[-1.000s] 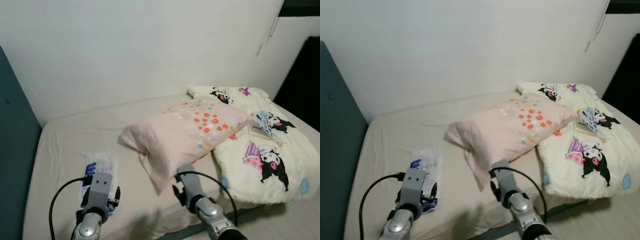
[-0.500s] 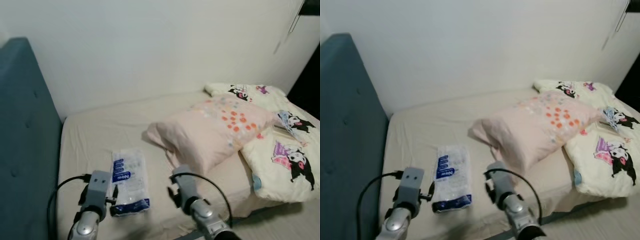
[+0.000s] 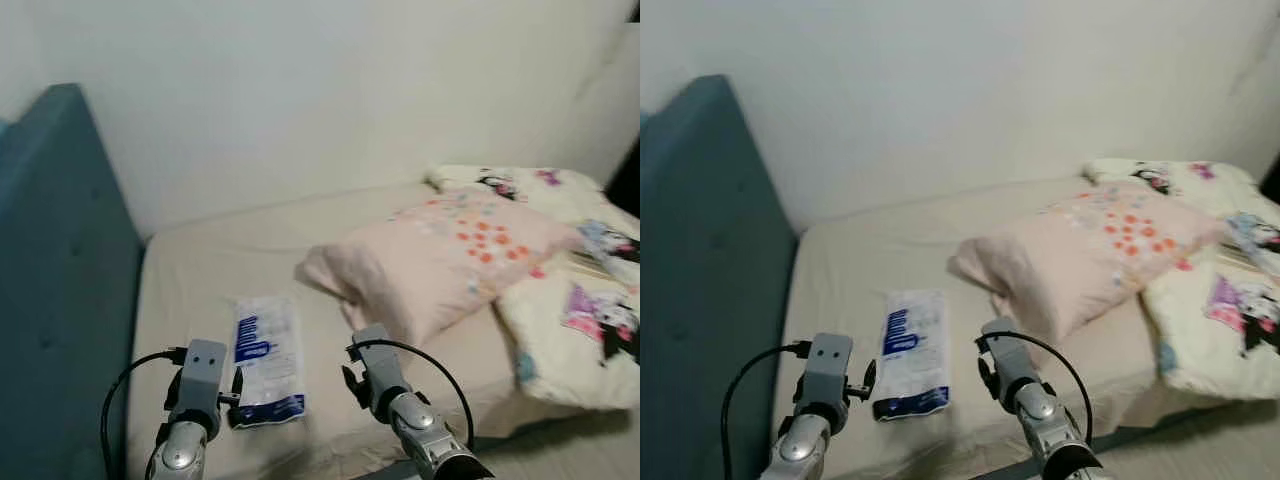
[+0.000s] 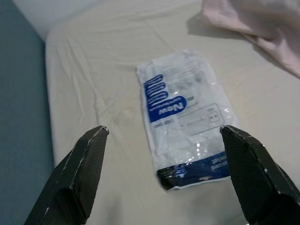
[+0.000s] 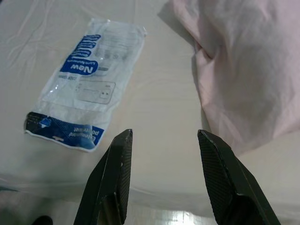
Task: Clean up the room
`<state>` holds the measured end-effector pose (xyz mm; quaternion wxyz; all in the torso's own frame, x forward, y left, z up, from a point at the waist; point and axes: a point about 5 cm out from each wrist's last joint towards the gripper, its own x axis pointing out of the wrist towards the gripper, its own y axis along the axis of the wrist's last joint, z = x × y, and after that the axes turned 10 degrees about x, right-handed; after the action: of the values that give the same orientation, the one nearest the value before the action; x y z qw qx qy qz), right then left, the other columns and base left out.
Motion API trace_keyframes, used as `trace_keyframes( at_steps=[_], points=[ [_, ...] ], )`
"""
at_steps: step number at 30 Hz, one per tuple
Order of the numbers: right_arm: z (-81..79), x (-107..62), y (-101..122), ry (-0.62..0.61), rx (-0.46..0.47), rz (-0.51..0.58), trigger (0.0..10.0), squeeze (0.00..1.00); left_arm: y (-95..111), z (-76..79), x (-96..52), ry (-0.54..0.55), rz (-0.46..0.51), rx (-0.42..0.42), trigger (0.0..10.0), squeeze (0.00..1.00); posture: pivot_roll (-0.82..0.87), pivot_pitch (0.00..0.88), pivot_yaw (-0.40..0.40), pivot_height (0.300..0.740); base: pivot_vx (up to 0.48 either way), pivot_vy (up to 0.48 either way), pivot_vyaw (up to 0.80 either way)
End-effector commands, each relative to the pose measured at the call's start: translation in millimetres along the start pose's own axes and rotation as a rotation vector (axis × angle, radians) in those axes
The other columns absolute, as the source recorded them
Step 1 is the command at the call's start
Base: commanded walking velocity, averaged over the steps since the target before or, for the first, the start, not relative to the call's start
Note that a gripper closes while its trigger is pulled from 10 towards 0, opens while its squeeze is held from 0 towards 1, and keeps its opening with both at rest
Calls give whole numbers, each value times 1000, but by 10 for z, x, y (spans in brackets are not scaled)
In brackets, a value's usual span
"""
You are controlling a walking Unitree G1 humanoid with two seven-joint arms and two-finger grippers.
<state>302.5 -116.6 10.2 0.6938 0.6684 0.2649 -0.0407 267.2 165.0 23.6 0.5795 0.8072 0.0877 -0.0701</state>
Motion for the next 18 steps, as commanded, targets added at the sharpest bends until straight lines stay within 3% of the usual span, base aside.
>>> trace_keyframes(
  at_steps=[1,9,18],
  points=[
    [-72,6,-21,22,9,-3,10000,0,-22,-46,-15,13,-3,5,10000,0,16,51,-24,740,0,0,0],
    [-66,27,38,10,38,15,10000,0,-31,-31,1,-15,-6,80,10000,0,15,48,-25,740,0,0,0],
    [-28,37,80,0,96,25,10000,0,-2,-44,20,-11,4,63,10000,0,14,50,-28,735,0,0,0]
  ],
)
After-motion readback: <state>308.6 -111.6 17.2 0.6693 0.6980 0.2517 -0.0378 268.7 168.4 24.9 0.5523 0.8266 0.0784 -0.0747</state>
